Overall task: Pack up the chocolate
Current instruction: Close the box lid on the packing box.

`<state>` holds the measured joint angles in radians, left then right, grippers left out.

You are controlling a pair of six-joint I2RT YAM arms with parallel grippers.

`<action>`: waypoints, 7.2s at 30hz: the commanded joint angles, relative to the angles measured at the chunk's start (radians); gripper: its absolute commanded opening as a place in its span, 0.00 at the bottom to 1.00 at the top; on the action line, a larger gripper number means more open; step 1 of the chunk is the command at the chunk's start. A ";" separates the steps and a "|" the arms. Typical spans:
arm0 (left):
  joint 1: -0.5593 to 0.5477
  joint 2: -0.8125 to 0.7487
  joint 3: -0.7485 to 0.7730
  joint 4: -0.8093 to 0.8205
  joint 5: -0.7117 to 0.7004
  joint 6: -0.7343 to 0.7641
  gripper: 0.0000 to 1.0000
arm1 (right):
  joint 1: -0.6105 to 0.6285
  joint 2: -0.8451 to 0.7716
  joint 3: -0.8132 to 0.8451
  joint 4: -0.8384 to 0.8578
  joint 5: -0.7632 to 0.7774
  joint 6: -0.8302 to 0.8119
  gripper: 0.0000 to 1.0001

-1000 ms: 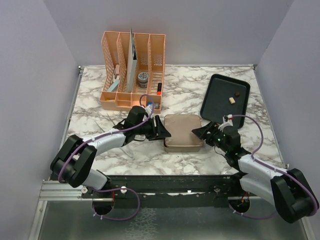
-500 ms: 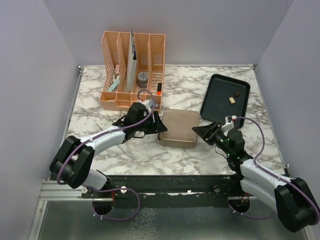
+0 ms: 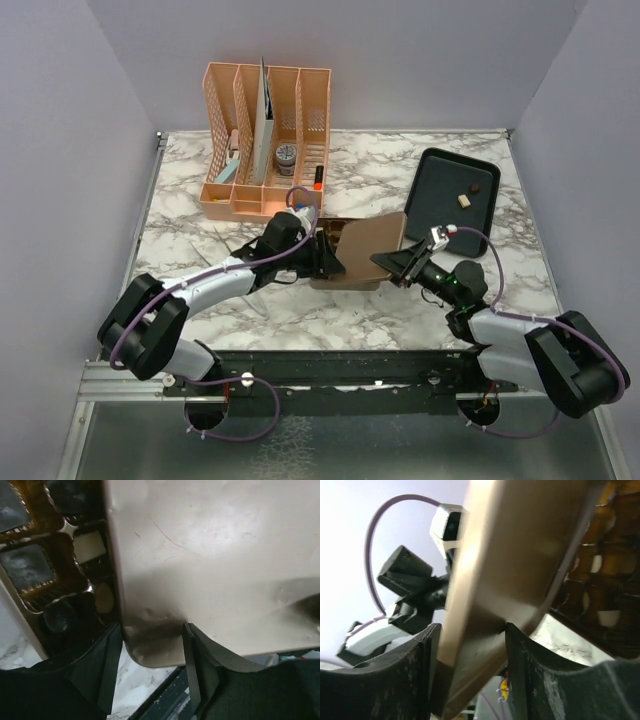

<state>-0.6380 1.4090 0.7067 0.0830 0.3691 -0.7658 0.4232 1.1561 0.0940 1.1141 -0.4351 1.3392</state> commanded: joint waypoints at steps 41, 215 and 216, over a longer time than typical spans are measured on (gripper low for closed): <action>0.244 -0.166 0.128 -0.146 0.255 0.042 0.71 | 0.009 -0.074 0.142 -0.153 -0.080 0.009 0.11; 0.148 0.077 0.139 -0.273 0.031 0.248 0.49 | 0.105 -0.003 0.451 -1.156 0.264 -0.673 0.36; 0.145 0.075 0.137 -0.279 0.030 0.251 0.49 | 0.106 -0.019 0.444 -1.160 0.267 -0.670 0.36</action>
<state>-0.4782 1.4971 0.8440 -0.1612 0.4229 -0.5488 0.5228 1.1767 0.5274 -0.0181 -0.1036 0.6884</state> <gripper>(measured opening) 0.498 0.365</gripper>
